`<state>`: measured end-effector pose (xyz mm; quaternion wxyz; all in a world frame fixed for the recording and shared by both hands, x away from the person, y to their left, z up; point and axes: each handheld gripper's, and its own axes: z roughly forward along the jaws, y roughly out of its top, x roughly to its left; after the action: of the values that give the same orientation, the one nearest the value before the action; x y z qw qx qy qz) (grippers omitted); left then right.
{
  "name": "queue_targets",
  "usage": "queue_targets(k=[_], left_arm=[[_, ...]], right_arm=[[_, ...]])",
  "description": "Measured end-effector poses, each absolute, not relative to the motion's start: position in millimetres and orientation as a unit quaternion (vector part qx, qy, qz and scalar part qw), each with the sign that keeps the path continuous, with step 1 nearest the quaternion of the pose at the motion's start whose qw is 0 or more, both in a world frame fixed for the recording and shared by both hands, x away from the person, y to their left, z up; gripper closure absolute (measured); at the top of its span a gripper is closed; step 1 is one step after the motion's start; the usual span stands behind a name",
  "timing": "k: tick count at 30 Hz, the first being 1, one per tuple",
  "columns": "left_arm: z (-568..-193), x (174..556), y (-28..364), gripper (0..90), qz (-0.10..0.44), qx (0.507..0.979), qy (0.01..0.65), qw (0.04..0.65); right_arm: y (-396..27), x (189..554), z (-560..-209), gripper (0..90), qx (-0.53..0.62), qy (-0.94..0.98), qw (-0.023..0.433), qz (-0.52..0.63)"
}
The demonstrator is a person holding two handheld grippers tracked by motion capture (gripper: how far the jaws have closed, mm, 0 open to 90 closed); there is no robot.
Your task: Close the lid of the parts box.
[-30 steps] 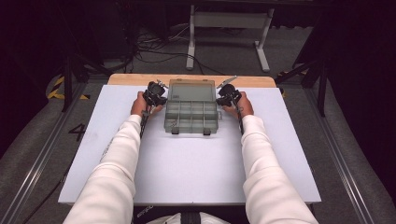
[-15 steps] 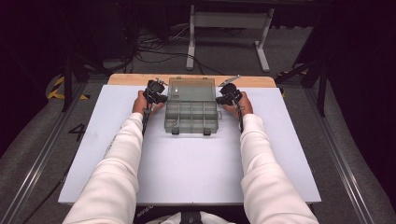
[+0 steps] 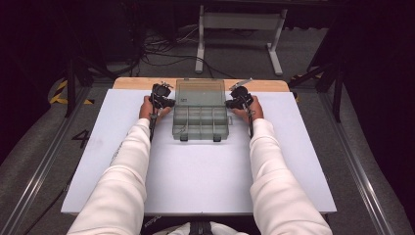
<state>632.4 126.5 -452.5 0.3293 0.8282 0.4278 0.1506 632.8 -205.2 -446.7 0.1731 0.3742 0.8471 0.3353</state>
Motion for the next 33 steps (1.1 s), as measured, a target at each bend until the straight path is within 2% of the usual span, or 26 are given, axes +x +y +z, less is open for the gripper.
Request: queue_targets(k=[7, 14, 15, 20, 30, 33], left_arm=[[-455, 635, 127, 89.3, 0.157, 0.813, 0.443, 0.343], [-454, 635, 131, 87.6, 0.154, 0.799, 0.449, 0.370], [-454, 635, 131, 87.6, 0.152, 0.797, 0.449, 0.375], [-449, 634, 131, 85.6, 0.160, 0.797, 0.432, 0.392], [-443, 633, 131, 82.4, 0.170, 0.793, 0.423, 0.404], [-443, 634, 131, 82.2, 0.174, 0.792, 0.426, 0.402]], right_arm=[[-207, 633, -450, 85.1, 0.382, 0.836, 0.168, 0.356], [-206, 633, -451, 79.7, 0.379, 0.829, 0.170, 0.374], [-207, 633, -451, 76.7, 0.379, 0.826, 0.173, 0.379], [-210, 633, -449, 77.4, 0.377, 0.819, 0.174, 0.397], [-210, 635, -439, 75.4, 0.364, 0.813, 0.212, 0.401], [-208, 636, -433, 77.4, 0.367, 0.806, 0.231, 0.404]])
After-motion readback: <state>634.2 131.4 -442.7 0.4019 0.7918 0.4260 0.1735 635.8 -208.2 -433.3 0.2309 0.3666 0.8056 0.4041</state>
